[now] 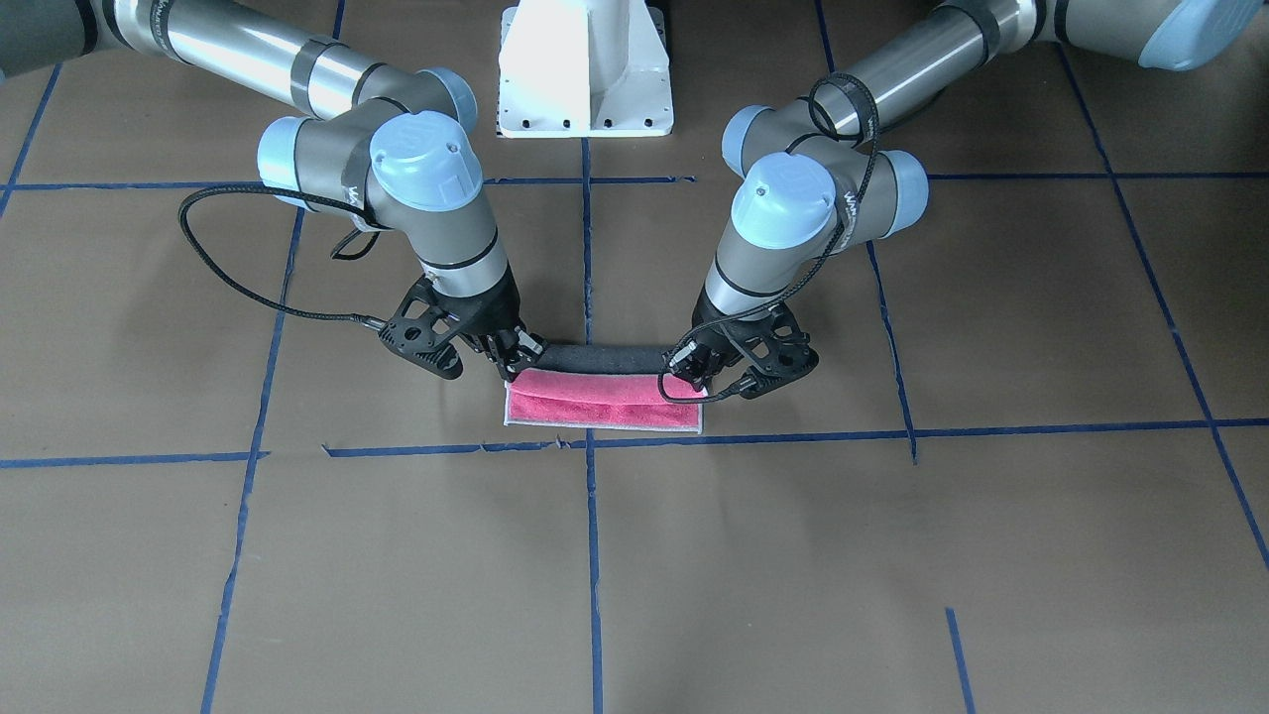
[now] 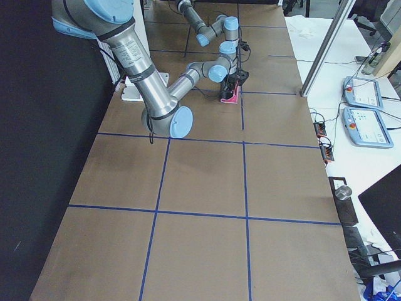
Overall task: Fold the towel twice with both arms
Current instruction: 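Lift both towel edges and fold them toward each other over the middle, then open both grippers and raise them away from the folded grey strip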
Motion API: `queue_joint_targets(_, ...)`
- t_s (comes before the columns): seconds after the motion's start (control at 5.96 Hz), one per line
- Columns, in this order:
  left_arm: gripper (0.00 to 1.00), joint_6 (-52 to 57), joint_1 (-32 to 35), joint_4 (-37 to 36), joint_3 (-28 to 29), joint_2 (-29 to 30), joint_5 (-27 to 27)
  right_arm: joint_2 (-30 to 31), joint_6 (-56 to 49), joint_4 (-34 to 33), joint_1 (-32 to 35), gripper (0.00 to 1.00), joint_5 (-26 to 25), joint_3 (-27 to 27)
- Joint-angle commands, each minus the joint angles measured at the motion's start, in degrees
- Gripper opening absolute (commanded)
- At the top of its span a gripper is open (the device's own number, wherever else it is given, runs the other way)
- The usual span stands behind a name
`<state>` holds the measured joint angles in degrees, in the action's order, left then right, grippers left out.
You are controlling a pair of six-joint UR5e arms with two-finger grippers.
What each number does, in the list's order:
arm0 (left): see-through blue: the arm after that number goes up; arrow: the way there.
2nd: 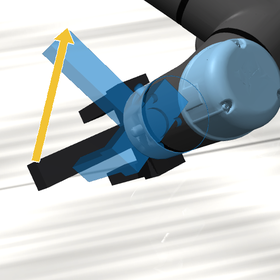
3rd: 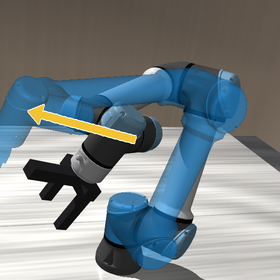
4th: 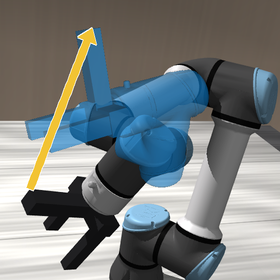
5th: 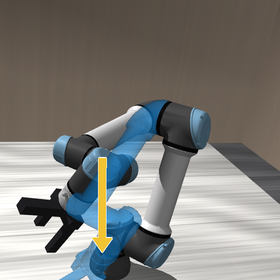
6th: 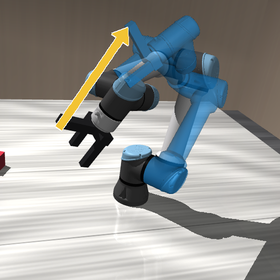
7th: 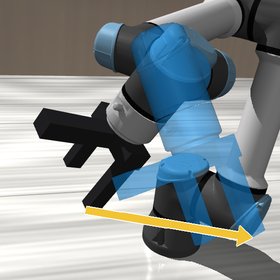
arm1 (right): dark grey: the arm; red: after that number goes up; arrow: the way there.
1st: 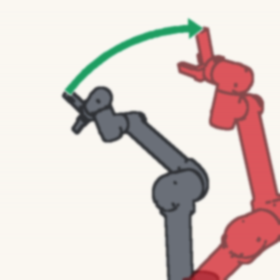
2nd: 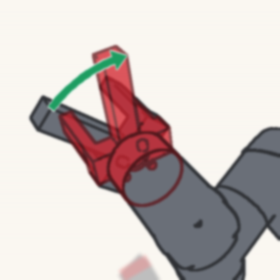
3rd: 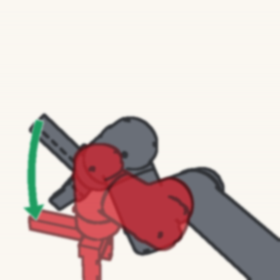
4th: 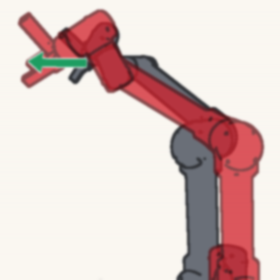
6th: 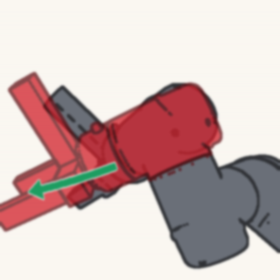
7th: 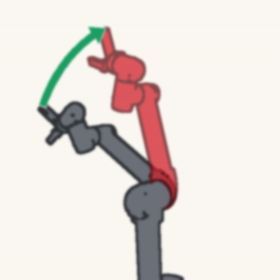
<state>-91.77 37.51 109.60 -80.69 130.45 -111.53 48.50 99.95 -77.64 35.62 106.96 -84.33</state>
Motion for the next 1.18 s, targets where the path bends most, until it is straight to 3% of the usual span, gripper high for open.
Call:
queue_joint_targets(0.0, 0.06, -0.6, -0.1, 0.0, 0.0, 0.3, 0.0, -1.7, 0.0, 0.1, 0.2, 0.05, 0.0, 2.6)
queue_joint_targets(0.17, 0.07, -0.6, -0.1, 0.0, 0.5, 0.4, 0.0, -1.7, 0.0, 0.0, 0.2, 0.05, 0.0, 2.7)
queue_joint_targets(0.34, 0.78, -3.6, 0.2, 0.1, 5.1, 3.1, 0.1, -2.3, 0.0, 0.0, 1.8, 0.22, 0.0, 4.2)
queue_joint_targets(0.5, 1.00, -3.6, 2.7, 0.6, 11.0, 7.4, 0.1, -5.7, -0.3, 0.2, 4.3, 0.87, 1.7, 10.8)
queue_joint_targets(0.67, 1.00, -2.4, 5.9, 1.8, 13.2, 7.8, -0.3, -9.0, -3.2, 3.3, 6.2, 1.00, 2.2, 17.5)
queue_joint_targets(1.01, 1.00, -0.6, 8.9, 2.9, 15.5, 7.6, -3.1, -9.0, -7.0, 4.4, 9.4, 1.00, 5.0, 18.8)
